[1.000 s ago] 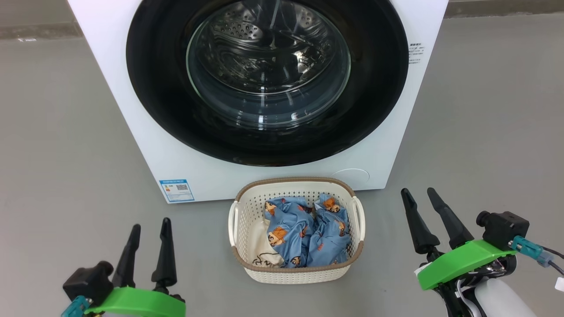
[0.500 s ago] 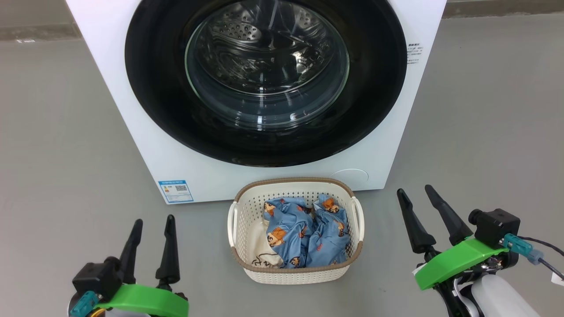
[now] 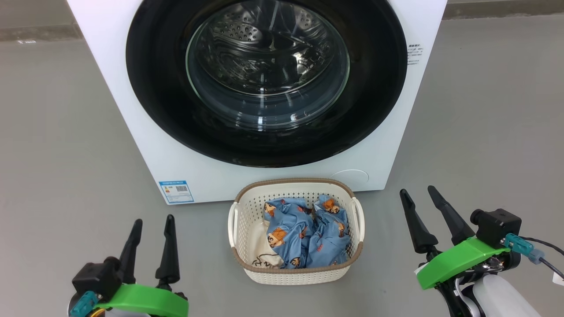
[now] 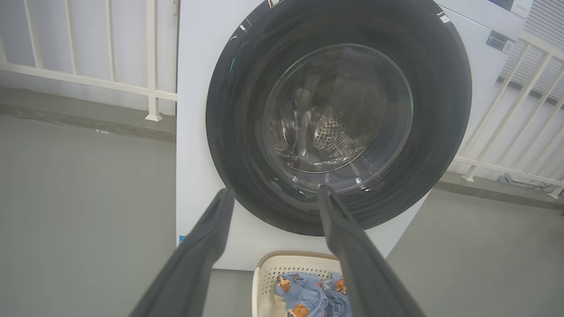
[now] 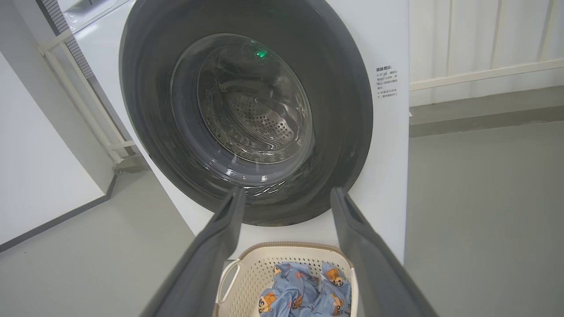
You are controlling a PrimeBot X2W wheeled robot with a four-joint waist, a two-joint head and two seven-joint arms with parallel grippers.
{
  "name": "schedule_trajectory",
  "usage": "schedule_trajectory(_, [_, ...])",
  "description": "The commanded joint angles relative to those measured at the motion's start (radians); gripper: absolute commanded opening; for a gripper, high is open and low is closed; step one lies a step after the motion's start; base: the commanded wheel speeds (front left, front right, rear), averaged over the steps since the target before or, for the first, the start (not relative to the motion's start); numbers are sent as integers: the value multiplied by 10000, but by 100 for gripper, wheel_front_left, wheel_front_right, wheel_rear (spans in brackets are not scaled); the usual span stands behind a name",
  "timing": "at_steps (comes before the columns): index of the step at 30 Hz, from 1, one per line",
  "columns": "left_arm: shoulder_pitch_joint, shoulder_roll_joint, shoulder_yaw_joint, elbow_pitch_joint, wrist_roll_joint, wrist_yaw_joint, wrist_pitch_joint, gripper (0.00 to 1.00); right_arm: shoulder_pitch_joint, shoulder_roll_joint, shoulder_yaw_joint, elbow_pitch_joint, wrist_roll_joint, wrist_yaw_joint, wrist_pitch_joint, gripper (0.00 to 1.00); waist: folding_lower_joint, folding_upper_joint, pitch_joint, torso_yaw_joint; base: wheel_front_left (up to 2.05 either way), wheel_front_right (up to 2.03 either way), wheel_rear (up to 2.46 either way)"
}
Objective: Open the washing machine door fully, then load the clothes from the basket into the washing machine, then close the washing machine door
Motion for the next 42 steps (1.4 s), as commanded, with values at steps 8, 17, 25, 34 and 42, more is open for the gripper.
schedule_trajectory(8, [-387,96,358,-198,150,16,-135,100,-392,-34,103,-122,-83,58,-124,100,0,0,-20,-11,0,0,0])
schedule_trajectory(17, [-366,83,397,-206,171,18,-136,100,-392,-49,131,-95,-64,58,-124,100,0,0,-45,-32,0,0,0])
schedule_trajectory(25, [-374,71,407,-163,177,11,-136,100,-403,-56,119,-54,-74,58,-124,100,0,0,-58,-41,0,0,0])
schedule_trajectory(34, [-379,63,376,-57,238,35,-136,100,-402,-73,123,-42,-100,58,-124,100,0,0,-100,-48,0,0,0])
schedule_trajectory(42, [-395,70,346,23,303,64,-136,100,-398,-102,170,-30,-92,58,-124,100,0,0,-130,-43,17,17,-33])
